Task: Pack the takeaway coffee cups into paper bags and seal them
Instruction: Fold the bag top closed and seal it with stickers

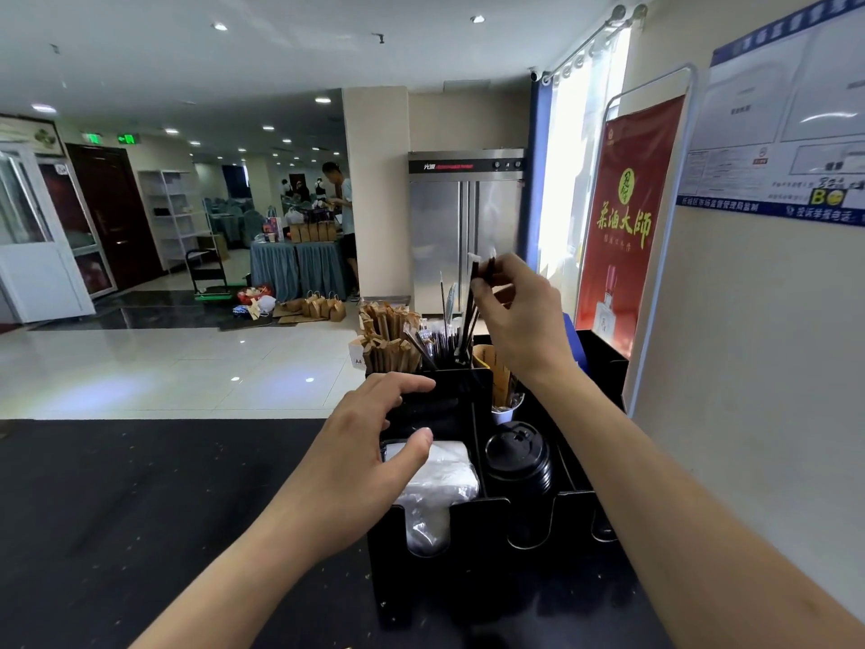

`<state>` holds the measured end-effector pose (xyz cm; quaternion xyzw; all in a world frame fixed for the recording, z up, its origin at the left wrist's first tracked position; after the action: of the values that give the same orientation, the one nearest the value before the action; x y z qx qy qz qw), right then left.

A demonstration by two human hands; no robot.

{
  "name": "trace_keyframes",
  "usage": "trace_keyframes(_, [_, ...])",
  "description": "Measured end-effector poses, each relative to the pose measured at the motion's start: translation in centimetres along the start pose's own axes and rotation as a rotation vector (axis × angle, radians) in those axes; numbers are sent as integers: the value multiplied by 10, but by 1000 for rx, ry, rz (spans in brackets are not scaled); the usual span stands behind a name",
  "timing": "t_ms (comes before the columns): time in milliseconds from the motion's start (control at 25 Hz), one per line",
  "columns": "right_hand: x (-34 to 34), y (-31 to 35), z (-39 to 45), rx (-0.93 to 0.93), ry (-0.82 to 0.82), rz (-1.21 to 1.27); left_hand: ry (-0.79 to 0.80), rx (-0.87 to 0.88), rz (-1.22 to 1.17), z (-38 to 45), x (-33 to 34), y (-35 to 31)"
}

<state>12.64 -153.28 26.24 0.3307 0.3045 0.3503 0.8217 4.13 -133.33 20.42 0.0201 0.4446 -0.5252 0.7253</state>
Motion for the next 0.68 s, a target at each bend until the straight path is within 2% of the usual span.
trace_keyframes(280, [-35,34,-13,-51,4,147,-123,-11,-42,-3,-8,-8])
trace_keyframes(360, [-42,42,-22,-24,71,178,-145,-13,-48,-6,-9,-12])
trace_keyframes(560, [-43,52,-63,108,362,283,-183,-37,-18,-19,-7,-22])
trace_keyframes(680, [-40,48,-89,170,428,307,-155,-65,-51,-32,0,-26])
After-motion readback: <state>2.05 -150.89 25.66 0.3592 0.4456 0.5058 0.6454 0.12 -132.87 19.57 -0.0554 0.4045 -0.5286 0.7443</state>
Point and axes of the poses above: each hand's wrist, its own z-axis towards the middle knuckle, its own x-axis out of the palm, y = z × x, the point moved 6 cm from there along z, towards the middle knuckle, and after that the axes turned 13 degrees about x, right-handed, at the moved point
